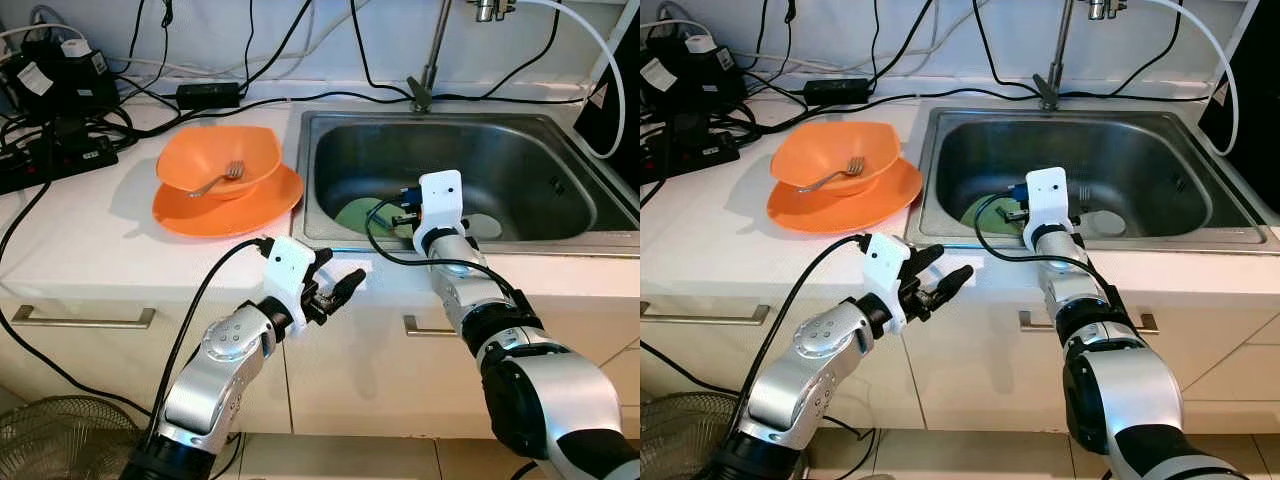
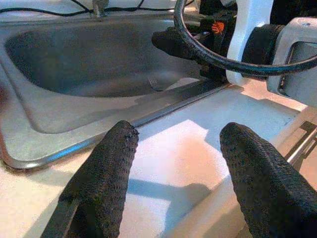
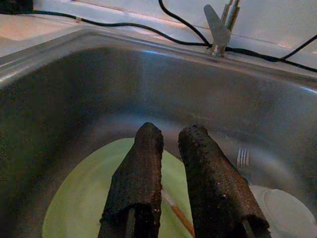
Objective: Kitchen organization
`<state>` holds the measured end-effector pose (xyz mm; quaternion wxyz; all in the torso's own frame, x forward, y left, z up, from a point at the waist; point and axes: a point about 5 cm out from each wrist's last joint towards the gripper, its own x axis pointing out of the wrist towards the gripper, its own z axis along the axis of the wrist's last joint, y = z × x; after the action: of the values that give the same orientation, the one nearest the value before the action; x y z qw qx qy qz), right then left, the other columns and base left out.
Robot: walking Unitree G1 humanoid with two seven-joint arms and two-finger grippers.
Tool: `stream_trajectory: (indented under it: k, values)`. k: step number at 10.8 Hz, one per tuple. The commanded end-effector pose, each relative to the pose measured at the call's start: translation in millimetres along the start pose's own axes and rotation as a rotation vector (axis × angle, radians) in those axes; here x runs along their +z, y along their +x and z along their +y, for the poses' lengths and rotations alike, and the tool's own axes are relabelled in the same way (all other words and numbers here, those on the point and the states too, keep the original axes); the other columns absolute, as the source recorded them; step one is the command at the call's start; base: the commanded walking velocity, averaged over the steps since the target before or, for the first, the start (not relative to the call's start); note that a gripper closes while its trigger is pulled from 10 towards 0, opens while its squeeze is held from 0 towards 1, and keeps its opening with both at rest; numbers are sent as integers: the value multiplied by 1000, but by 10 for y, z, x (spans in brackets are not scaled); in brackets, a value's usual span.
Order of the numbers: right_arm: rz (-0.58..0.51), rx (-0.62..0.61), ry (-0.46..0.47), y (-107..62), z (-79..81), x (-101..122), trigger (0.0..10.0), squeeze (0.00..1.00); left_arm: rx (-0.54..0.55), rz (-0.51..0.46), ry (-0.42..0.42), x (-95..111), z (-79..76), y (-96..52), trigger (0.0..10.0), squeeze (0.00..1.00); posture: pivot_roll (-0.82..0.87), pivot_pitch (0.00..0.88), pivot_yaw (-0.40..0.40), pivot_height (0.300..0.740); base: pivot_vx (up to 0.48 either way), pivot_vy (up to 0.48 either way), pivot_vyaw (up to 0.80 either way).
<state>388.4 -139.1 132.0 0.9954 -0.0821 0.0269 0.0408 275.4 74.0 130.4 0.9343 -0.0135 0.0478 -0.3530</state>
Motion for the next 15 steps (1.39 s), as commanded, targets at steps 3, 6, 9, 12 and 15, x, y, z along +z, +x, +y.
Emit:
stream_trajectory:
  k: [3, 6, 9, 12, 15]
  values:
    - [-162, -44, 21, 31, -52, 262, 10000, 0, 28, -23, 18, 43, 8, 28, 10000, 0, 158, 0, 5, 740, 0, 0, 0]
    - [-376, -57, 9, -74, -56, 459, 10000, 0, 96, -56, 26, 84, 91, 64, 10000, 0, 128, 0, 8, 740, 0, 0, 0]
    - [-436, 0, 6, -328, 142, 291, 10000, 0, 236, -90, 38, 118, 269, 76, 10000, 0, 108, 0, 11, 740, 0, 0, 0]
    - [-423, 28, 25, -554, 295, 76, 10000, 0, 268, -99, 40, 109, 309, 90, 10000, 0, 103, 0, 13, 740, 0, 0, 0]
    - [-377, 66, 31, -645, 465, -24, 10000, 0, 341, -142, 83, 147, 353, 70, 10000, 0, 108, 0, 12, 740, 0, 0, 0]
